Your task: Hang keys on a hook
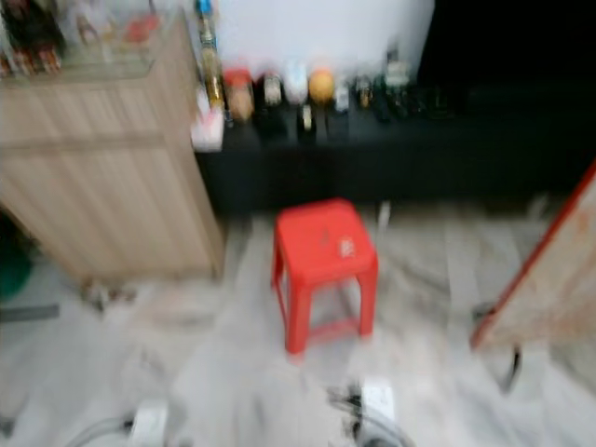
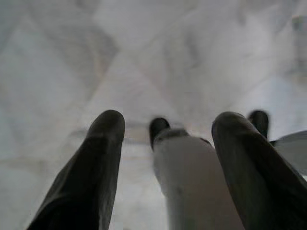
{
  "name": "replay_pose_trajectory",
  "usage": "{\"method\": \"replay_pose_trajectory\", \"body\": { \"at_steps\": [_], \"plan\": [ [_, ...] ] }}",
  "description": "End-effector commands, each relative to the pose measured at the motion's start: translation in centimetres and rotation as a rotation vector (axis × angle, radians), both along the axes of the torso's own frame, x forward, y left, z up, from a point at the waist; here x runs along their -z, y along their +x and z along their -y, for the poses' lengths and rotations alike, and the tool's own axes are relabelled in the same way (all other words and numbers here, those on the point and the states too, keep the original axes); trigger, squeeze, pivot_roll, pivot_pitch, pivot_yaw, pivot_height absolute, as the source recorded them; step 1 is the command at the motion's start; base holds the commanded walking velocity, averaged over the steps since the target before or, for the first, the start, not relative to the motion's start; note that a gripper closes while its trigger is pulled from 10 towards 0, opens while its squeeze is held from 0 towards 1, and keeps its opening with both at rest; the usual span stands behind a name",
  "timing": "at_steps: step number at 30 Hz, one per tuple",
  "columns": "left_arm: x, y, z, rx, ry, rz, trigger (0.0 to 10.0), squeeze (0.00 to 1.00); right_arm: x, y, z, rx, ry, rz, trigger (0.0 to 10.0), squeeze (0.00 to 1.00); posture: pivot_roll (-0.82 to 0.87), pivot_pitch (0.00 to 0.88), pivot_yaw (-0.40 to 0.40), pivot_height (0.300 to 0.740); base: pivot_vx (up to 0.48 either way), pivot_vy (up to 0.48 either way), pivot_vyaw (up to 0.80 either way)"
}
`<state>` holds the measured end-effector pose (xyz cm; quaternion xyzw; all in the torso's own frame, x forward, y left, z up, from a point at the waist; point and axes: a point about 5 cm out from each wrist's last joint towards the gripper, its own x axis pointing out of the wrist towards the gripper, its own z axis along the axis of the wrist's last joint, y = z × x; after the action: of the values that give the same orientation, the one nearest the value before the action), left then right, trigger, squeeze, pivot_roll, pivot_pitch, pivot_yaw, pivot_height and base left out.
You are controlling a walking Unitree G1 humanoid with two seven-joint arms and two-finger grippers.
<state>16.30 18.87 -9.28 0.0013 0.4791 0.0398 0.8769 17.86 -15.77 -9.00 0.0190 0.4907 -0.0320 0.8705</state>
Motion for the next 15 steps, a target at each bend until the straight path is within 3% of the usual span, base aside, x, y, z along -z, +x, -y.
{"method": "replay_pose_trajectory", "body": {
  "at_steps": [1, 15],
  "plan": [
    [0.16, -0.71, -1.1, 0.003, 0.032, -0.028, 10.0, 0.0, -0.32, 0.76, -1.4, -0.022, 0.026, 0.021, 10.0, 0.0, -0.08, 0.054, -0.015, 0.74, 0.277, 0.0, 0.0],
    [0.17, -0.73, -1.1, 0.004, 0.031, -0.029, 10.0, 0.0, -0.32, 0.75, -1.39, -0.008, 0.025, 0.023, 10.0, 0.0, -0.08, 0.055, -0.015, 0.74, 0.279, 0.0, 0.0]
  ]
}}
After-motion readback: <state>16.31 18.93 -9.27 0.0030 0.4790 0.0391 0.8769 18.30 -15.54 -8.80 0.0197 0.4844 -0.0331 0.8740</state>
